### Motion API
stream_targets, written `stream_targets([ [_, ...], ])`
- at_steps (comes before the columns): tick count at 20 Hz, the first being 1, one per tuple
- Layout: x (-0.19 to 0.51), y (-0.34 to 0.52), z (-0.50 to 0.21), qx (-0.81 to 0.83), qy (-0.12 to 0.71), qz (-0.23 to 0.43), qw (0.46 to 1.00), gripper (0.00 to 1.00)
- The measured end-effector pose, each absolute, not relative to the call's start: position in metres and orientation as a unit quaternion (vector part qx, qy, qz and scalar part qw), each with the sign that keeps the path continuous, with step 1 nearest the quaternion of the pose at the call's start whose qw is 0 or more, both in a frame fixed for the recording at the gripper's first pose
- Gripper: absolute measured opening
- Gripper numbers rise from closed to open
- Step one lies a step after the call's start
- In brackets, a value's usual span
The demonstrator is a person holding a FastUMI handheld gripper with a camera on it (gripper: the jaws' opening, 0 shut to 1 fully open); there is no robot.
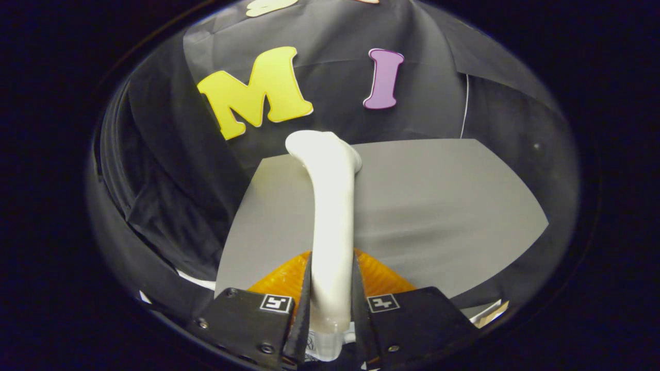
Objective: Iron the clothes twice with a garment steamer, once on the left side and once on the right side.
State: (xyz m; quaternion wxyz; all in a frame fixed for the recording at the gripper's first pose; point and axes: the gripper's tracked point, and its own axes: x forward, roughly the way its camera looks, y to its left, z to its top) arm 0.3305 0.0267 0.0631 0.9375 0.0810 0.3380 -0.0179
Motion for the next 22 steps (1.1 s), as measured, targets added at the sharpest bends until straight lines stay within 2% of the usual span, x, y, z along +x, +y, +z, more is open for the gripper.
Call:
stream_targets([
  [7,0.328,0.033,0.064,0.097,0.309,-0.021,0.946,0.30],
  [22,0.249,0.068,0.164,0.073,0.139,-0.073,0.985,0.29],
])
